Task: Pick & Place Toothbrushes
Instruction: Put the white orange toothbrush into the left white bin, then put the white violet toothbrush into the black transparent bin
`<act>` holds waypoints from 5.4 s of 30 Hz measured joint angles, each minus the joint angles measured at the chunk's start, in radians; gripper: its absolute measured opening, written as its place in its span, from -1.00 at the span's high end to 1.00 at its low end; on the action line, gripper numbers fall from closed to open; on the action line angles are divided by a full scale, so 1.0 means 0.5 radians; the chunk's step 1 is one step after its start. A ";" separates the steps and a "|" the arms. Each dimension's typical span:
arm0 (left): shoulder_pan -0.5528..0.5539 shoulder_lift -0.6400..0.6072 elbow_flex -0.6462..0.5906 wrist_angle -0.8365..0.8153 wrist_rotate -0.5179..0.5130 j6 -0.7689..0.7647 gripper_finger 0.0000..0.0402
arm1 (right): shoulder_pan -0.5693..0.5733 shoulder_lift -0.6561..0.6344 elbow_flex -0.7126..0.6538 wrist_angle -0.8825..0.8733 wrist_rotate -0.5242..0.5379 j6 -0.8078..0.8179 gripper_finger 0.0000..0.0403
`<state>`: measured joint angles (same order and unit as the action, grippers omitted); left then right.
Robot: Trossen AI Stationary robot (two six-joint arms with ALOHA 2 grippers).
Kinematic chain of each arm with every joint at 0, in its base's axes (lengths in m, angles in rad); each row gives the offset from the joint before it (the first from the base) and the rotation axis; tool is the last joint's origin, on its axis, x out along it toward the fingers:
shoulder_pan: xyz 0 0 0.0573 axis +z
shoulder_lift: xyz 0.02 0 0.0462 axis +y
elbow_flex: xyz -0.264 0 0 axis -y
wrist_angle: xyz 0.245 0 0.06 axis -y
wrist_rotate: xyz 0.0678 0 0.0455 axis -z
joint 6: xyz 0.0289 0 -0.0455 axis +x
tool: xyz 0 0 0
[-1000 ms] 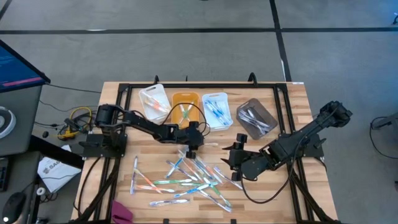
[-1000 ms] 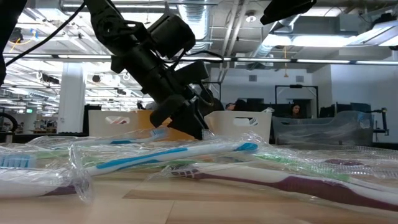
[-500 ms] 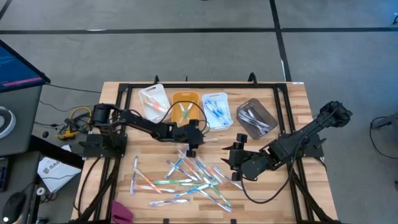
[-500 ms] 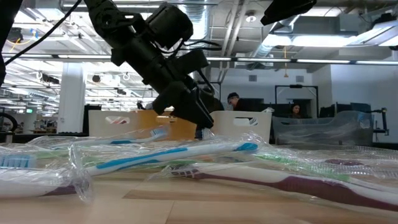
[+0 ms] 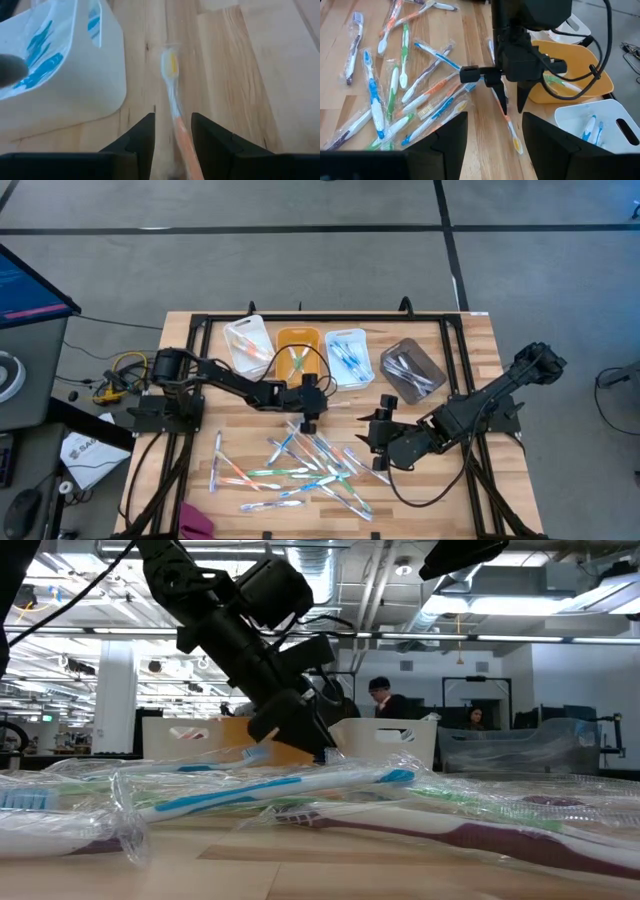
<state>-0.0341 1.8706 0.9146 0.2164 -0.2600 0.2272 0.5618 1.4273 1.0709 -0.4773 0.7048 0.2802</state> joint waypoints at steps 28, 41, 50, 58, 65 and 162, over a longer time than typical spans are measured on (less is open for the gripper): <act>0.015 0.052 0.003 -0.036 0.035 -0.105 0.56 | -0.003 0.000 0.000 -0.003 0.000 0.000 0.10; 0.015 0.053 0.001 -0.030 0.040 -0.101 0.99 | -0.003 0.000 0.000 -0.003 0.000 0.000 0.10; 0.014 0.037 -0.001 -0.027 0.040 -0.097 1.00 | -0.003 0.000 0.000 -0.004 0.000 -0.001 0.10; -0.036 -0.074 -0.002 -0.043 -0.013 -0.047 1.00 | -0.003 0.000 0.000 -0.033 0.001 -0.001 0.10; -0.057 -0.184 -0.002 -0.054 -0.031 0.005 1.00 | -0.003 -0.001 0.000 -0.032 0.000 0.000 0.10; 1.597 -1.522 -0.285 -1.447 0.673 2.039 0.97 | -0.025 0.000 -0.025 -0.031 -0.004 -0.036 0.10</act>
<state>0.7643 1.1098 0.7723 -0.5073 0.0765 1.2467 0.5495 1.4273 1.0584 -0.4927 0.7029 0.2624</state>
